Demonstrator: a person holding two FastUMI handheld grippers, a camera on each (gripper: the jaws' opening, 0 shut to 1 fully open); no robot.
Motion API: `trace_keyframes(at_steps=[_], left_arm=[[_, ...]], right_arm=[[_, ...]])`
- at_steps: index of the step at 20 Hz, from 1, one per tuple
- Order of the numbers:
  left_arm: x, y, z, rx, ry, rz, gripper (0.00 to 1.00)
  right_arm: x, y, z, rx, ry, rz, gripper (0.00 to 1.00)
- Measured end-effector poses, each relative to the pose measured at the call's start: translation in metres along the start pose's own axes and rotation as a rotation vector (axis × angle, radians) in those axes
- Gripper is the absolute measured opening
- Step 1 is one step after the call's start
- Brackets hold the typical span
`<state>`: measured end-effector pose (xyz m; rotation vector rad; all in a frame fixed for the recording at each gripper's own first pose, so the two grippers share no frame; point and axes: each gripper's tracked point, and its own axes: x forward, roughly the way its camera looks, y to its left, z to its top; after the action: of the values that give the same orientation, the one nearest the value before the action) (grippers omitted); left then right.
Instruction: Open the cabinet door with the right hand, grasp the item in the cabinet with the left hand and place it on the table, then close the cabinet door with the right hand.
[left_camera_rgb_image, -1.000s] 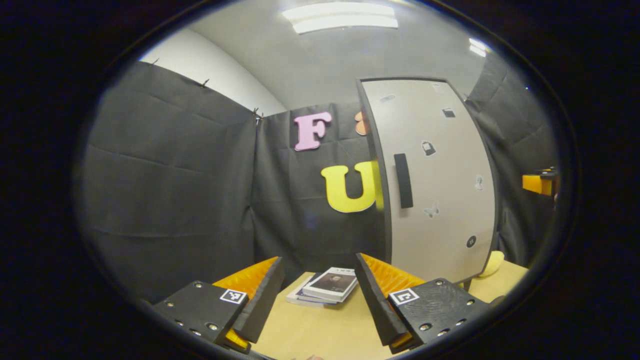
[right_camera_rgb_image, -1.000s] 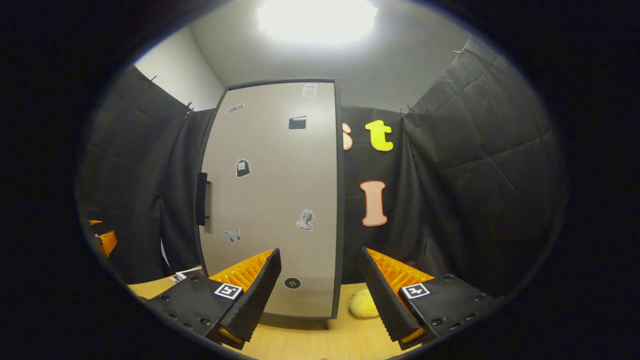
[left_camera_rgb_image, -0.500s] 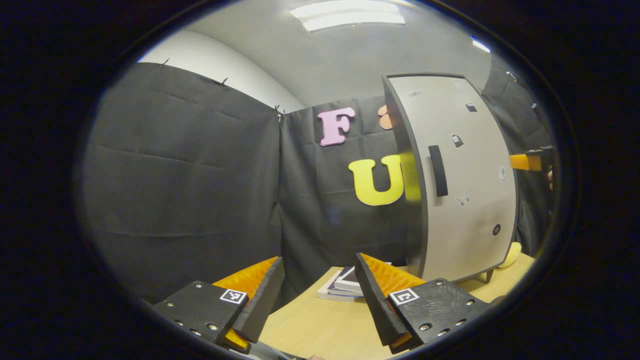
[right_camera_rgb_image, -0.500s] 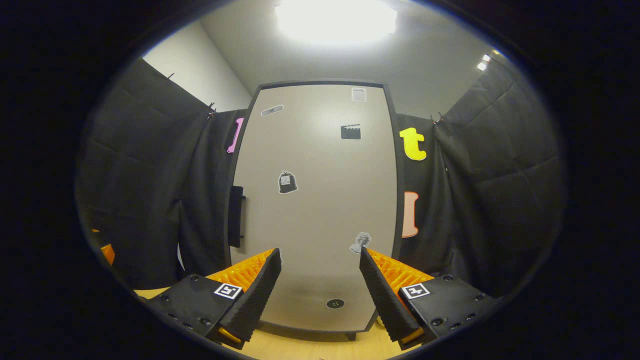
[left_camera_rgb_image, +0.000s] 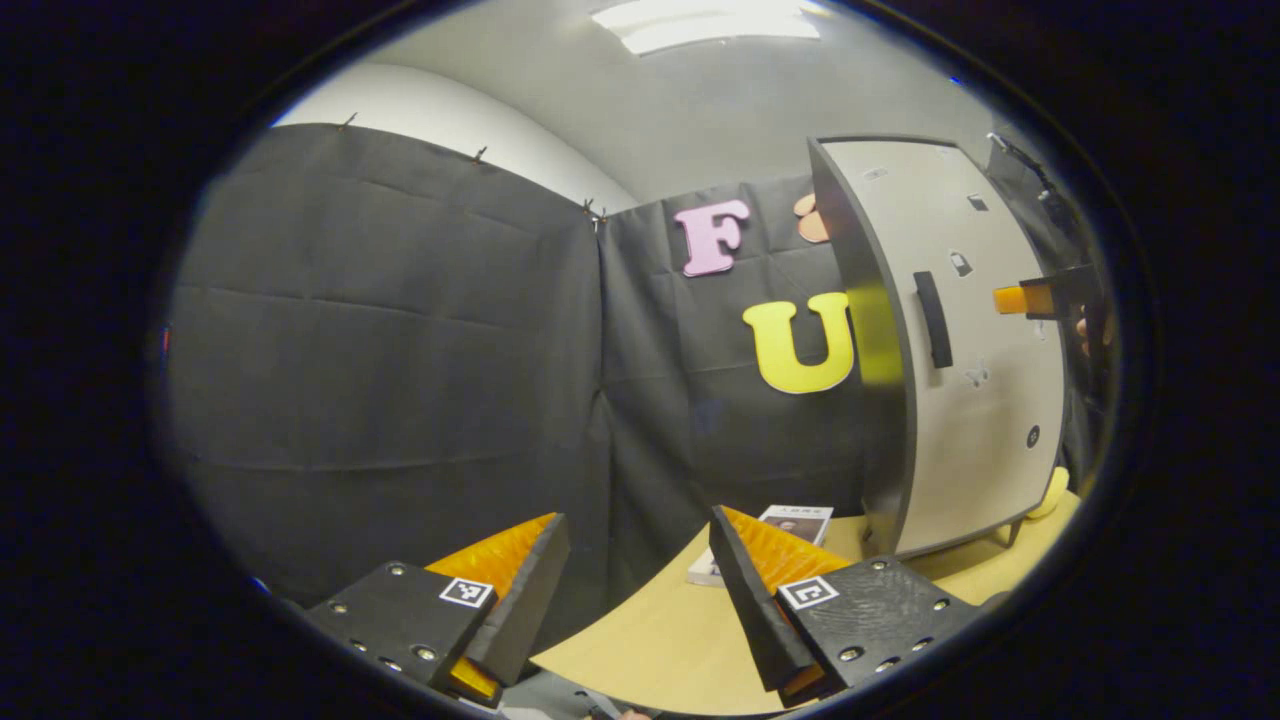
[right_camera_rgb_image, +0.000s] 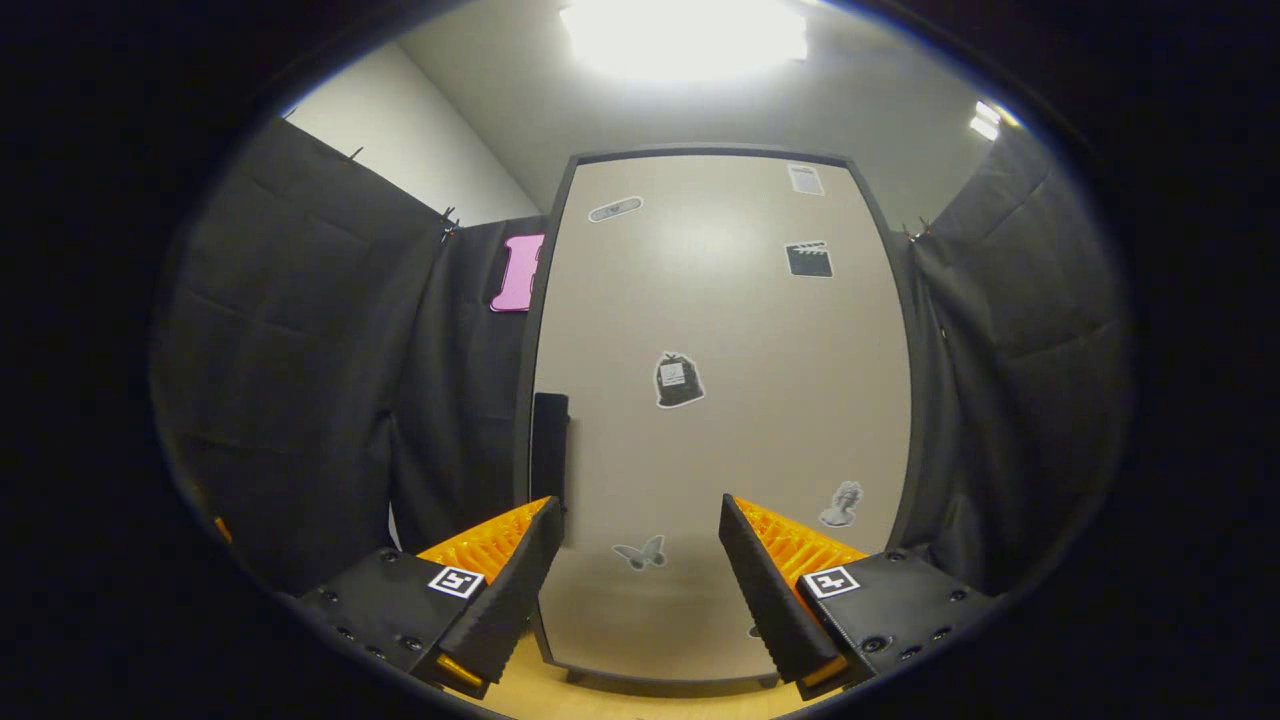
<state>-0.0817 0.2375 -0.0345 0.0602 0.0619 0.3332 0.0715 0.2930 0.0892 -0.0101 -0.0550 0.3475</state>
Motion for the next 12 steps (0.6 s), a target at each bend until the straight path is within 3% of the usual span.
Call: trace_keyframes(at_steps=[12], left_arm=[[0.006,0.073,-0.021,-0.013,0.019,0.084,0.85]], right_arm=[[0.068,0.050,-0.003,0.032,0.047,-0.004,1.00]])
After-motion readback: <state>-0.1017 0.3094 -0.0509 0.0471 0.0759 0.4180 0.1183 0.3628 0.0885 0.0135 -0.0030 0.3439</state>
